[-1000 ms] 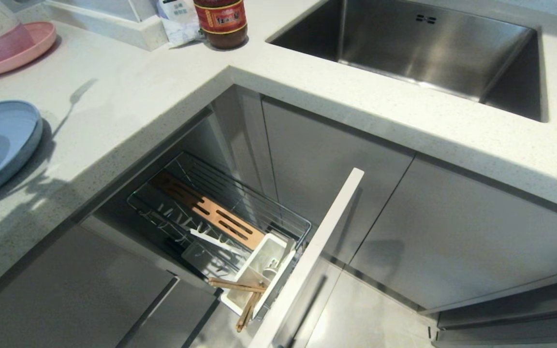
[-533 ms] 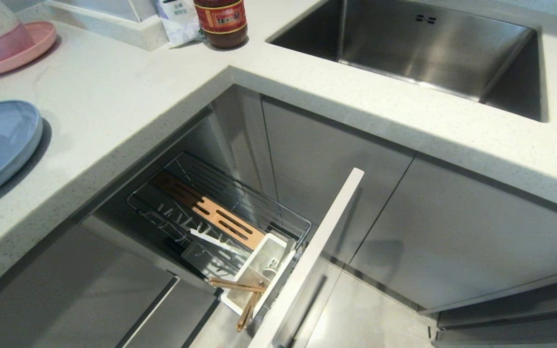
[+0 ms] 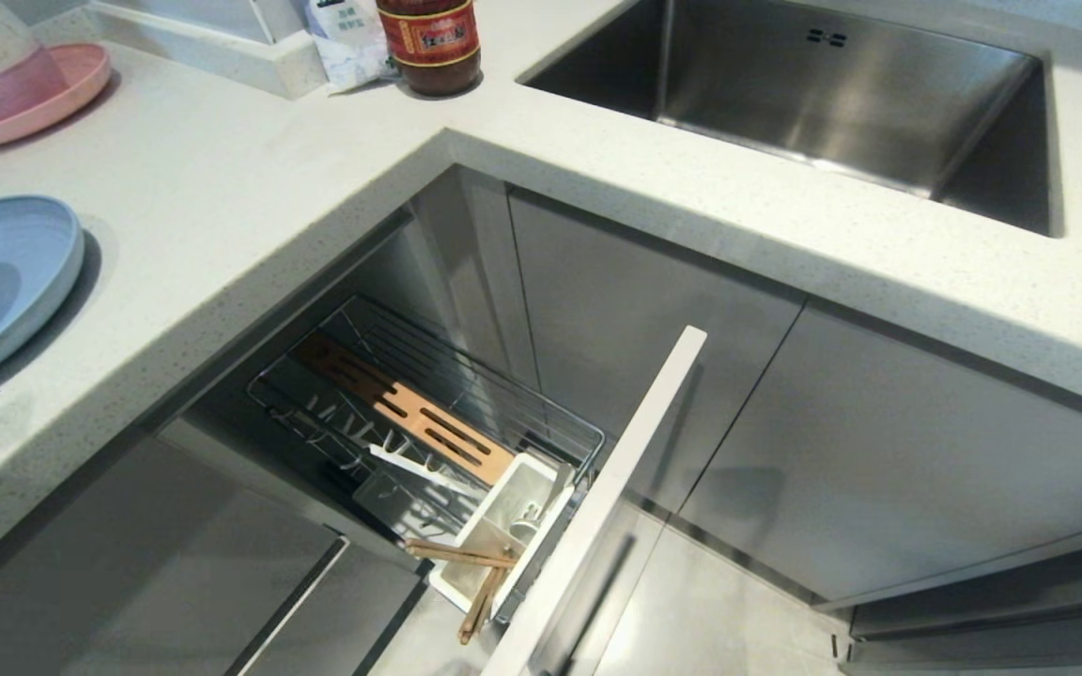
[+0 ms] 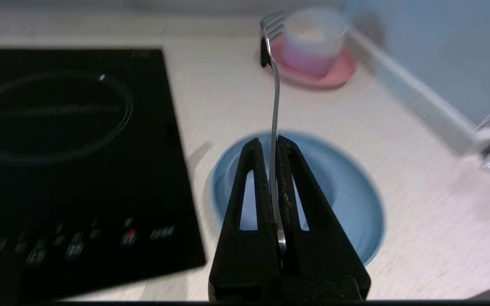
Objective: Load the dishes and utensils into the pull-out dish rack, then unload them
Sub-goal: Take the fork out of the cupboard
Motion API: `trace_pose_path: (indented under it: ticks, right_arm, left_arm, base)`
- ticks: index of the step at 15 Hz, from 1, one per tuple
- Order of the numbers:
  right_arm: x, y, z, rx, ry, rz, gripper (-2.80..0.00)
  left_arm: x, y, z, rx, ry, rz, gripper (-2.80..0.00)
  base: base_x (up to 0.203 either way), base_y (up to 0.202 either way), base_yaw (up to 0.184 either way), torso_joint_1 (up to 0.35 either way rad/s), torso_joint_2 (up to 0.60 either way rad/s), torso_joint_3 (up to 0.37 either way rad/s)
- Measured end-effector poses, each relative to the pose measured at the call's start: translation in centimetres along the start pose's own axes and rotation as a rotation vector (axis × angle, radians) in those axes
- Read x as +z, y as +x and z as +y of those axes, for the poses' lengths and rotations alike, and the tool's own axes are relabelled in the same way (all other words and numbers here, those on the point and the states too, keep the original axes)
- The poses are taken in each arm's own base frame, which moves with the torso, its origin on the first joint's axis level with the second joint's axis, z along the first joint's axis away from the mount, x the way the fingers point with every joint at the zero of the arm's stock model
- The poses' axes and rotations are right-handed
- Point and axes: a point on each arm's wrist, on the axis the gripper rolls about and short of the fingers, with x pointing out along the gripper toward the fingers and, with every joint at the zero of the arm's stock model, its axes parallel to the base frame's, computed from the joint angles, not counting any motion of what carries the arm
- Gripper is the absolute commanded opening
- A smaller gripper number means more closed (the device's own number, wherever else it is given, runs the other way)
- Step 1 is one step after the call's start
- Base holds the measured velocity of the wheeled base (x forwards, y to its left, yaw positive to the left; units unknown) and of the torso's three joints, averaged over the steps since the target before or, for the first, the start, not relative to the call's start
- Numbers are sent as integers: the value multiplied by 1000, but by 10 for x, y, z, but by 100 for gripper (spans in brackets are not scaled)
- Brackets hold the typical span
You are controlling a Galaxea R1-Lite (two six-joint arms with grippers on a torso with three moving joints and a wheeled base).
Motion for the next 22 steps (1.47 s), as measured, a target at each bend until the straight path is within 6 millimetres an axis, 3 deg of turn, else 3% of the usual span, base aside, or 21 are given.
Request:
trace_pose_path:
  ticks: [3, 12, 22]
  right_arm:
    - [0, 0, 0, 0, 0, 0, -280]
    - [0, 0, 0, 0, 0, 0, -280]
    - [0, 0, 0, 0, 0, 0, -280]
  left_arm:
    - [-25, -1, 10, 64, 16, 57, -280]
    - [-61, 8, 25, 108, 28, 112, -280]
    - [-74, 29, 27, 40, -1, 165, -280]
  base:
    - [0, 0, 0, 0, 0, 0]
    - [0, 0, 0, 0, 0, 0]
    - [0, 0, 0, 0, 0, 0]
